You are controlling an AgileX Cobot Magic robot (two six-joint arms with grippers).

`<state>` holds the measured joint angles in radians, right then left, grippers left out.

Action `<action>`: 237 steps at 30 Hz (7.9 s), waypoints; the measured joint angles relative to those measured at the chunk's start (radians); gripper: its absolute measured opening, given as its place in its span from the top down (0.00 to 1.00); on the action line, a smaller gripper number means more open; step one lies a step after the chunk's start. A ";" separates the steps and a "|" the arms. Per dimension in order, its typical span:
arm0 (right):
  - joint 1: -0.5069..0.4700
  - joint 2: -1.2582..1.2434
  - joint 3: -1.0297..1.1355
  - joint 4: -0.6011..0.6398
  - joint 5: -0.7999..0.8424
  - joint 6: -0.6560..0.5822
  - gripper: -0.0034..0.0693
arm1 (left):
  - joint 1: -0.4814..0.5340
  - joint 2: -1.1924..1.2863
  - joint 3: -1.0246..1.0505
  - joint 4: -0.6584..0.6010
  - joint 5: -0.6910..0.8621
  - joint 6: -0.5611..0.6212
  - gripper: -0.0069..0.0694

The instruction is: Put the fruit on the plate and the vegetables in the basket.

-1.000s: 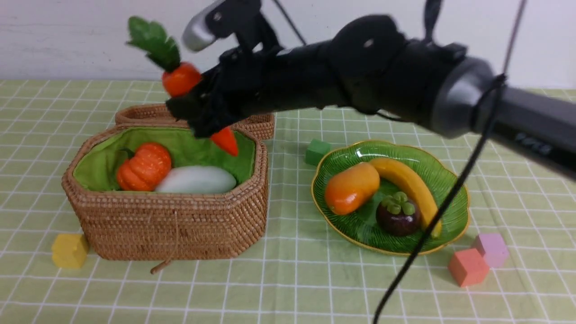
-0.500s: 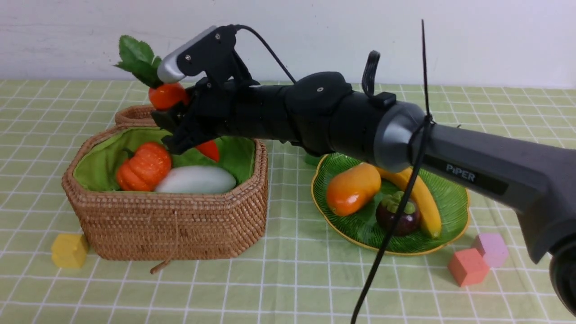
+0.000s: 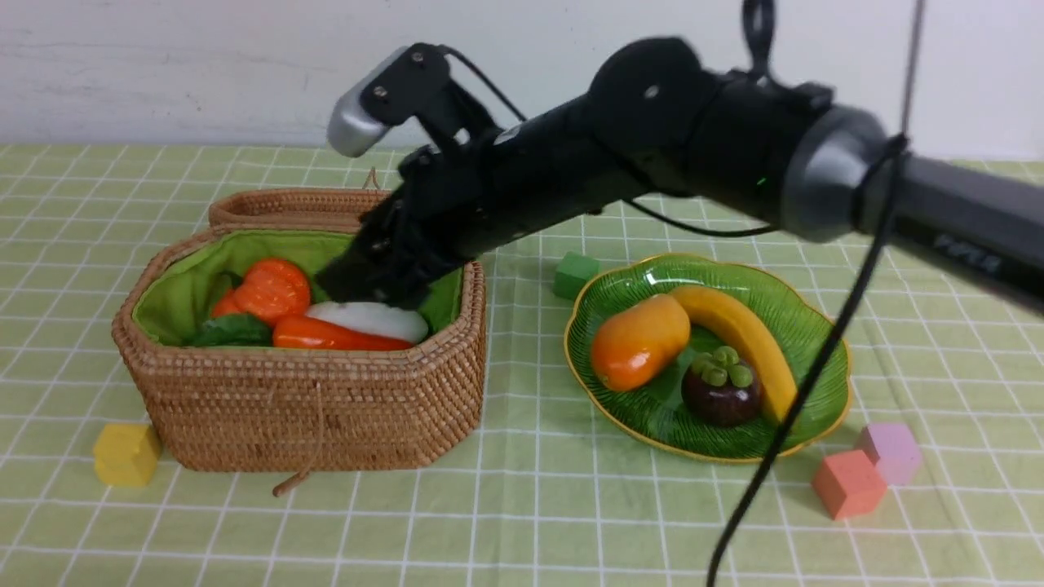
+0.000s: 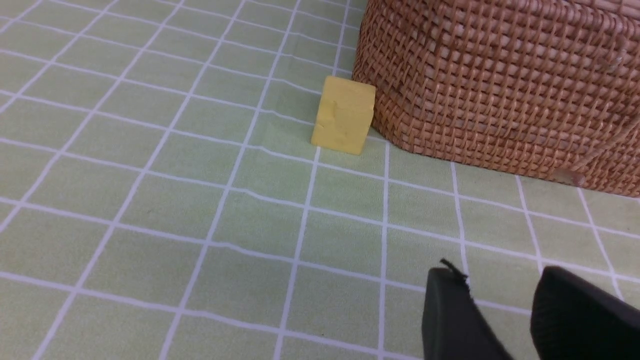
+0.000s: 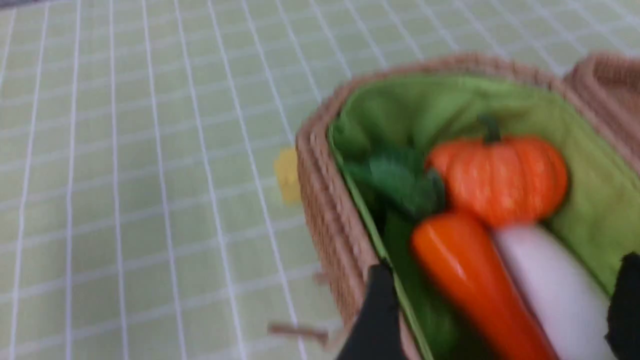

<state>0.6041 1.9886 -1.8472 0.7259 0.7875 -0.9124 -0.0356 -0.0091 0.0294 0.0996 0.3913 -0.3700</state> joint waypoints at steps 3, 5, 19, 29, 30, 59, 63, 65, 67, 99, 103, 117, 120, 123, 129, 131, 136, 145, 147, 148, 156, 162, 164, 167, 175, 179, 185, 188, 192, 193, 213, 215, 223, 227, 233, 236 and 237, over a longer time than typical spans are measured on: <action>-0.061 -0.070 0.000 -0.270 0.142 0.272 0.34 | 0.000 0.000 0.000 0.000 0.000 0.000 0.60; -0.126 -0.132 0.000 -0.460 0.245 0.509 0.47 | 0.000 0.000 0.000 0.000 0.000 0.000 0.60; -0.360 -0.669 0.329 -0.707 0.395 0.865 0.98 | 0.000 0.000 0.000 0.000 0.000 0.000 0.60; -0.361 -1.070 0.980 -0.754 0.183 1.018 0.98 | 0.000 0.000 0.000 0.000 0.000 0.000 0.60; -0.361 -1.077 1.004 -0.758 0.176 1.021 0.98 | 0.000 0.000 0.000 0.000 0.000 0.000 0.60; -0.361 -1.478 1.280 -0.771 0.006 1.054 0.95 | 0.000 0.000 0.000 0.000 0.000 0.000 0.60; -0.361 -1.478 1.280 -0.771 0.007 1.054 0.95 | 0.000 0.000 0.000 0.000 0.000 0.000 0.60; -0.361 -1.478 1.280 -0.770 0.007 1.054 0.95 | 0.000 0.000 0.000 0.000 0.000 0.000 0.60; -0.361 -1.478 1.280 -0.770 0.007 1.054 0.95 | 0.000 0.000 0.000 0.000 0.000 0.000 0.60; -0.508 -1.655 1.296 -0.773 0.018 1.053 0.90 | 0.000 0.000 0.000 0.000 0.000 0.000 0.60; -0.544 -1.690 1.328 -0.773 0.022 1.053 0.89 | 0.000 0.000 0.000 0.000 0.000 0.000 0.60; -0.669 -1.797 1.442 -0.792 -0.061 1.053 0.87 | 0.000 0.000 0.000 0.000 0.000 0.000 0.60; -0.703 -1.845 1.507 -0.817 -0.179 1.053 0.86 | 0.000 0.000 0.000 0.000 0.000 0.000 0.60; -0.732 -1.906 1.596 -0.845 -0.293 1.052 0.85 | 0.000 0.000 0.000 0.000 0.000 0.000 0.60; -0.739 -1.997 1.801 -0.938 -0.330 1.058 0.85 | 0.000 0.000 0.000 0.000 0.000 0.000 0.60; -0.740 -1.999 1.844 -0.946 -0.326 1.080 0.85 | 0.000 0.000 0.000 0.000 0.000 0.000 0.60; -0.740 -2.000 1.862 -0.953 -0.376 1.110 0.85 | 0.000 0.000 0.000 0.000 0.000 0.000 0.60; -0.731 -2.000 1.863 -0.953 -0.378 1.114 0.84 | 0.000 0.000 0.000 0.000 0.000 0.000 0.60; -0.715 -2.000 1.863 -0.953 -0.378 1.117 0.83 | 0.000 0.000 0.000 0.000 0.000 0.000 0.60; -0.708 -2.000 1.863 -0.953 -0.378 1.117 0.83 | 0.000 0.000 0.000 0.000 0.000 0.000 0.60; -0.690 -2.000 1.863 -0.953 -0.378 1.117 0.82 | 0.000 0.000 0.000 0.000 0.000 0.000 0.60; -0.690 -2.000 1.863 -0.953 -0.378 1.117 0.82 | 0.000 0.000 0.000 0.000 0.000 0.000 0.60; -0.690 -2.000 1.863 -0.953 -0.378 1.117 0.81 | 0.000 0.000 0.000 0.000 0.000 0.000 0.60; -0.690 -2.000 1.863 -0.953 -0.378 1.117 0.81 | 0.000 0.000 0.000 0.000 0.000 0.000 0.60; -0.690 -2.000 1.863 -0.953 -0.378 1.117 0.81 | 0.000 0.000 0.000 0.000 0.000 0.000 0.60; -0.690 -2.000 1.863 -0.953 -0.379 1.117 0.81 | 0.000 0.000 0.000 0.000 0.000 0.000 0.60; -0.690 -2.000 1.863 -0.953 -0.379 1.117 0.80 | 0.000 0.000 0.000 0.000 0.000 0.000 0.60; -0.690 -2.000 1.863 -0.953 -0.380 1.117 0.79 | 0.000 0.000 0.000 0.000 0.000 0.000 0.60; -0.690 -2.000 1.863 -0.953 -0.380 1.117 0.79 | 0.000 0.000 0.000 0.000 0.000 0.000 0.60; -0.690 -2.000 1.863 -0.953 -0.380 1.117 0.79 | 0.000 0.000 0.000 0.000 0.000 0.000 0.60; -0.690 -2.000 1.864 -0.953 -0.382 1.117 0.75 | 0.000 0.000 0.000 0.000 0.000 0.000 0.60; -0.690 -2.000 1.864 -0.953 -0.382 1.117 0.75 | 0.000 0.000 0.000 0.000 0.000 0.000 0.60; -0.690 -2.000 1.864 -0.954 -0.382 1.117 0.74 | 0.000 0.000 0.000 0.000 0.000 0.000 0.60; -0.690 -2.000 1.864 -0.954 -0.382 1.117 0.74 | 0.000 0.000 0.000 0.000 0.000 0.000 0.60; -0.690 -2.000 1.864 -0.954 -0.382 1.117 0.74 | 0.000 0.000 0.000 0.000 0.000 0.000 0.60; -0.690 -2.000 1.864 -0.955 -0.382 1.117 0.74 | 0.000 0.000 0.000 0.000 0.000 0.000 0.60; -0.690 -2.000 1.864 -0.955 -0.382 1.117 0.74 | 0.000 0.000 0.000 0.000 0.000 0.000 0.60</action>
<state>-0.0861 -0.0117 0.0165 -0.2290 0.4056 0.2048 -0.0356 -0.0091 0.0294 0.0996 0.3913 -0.3700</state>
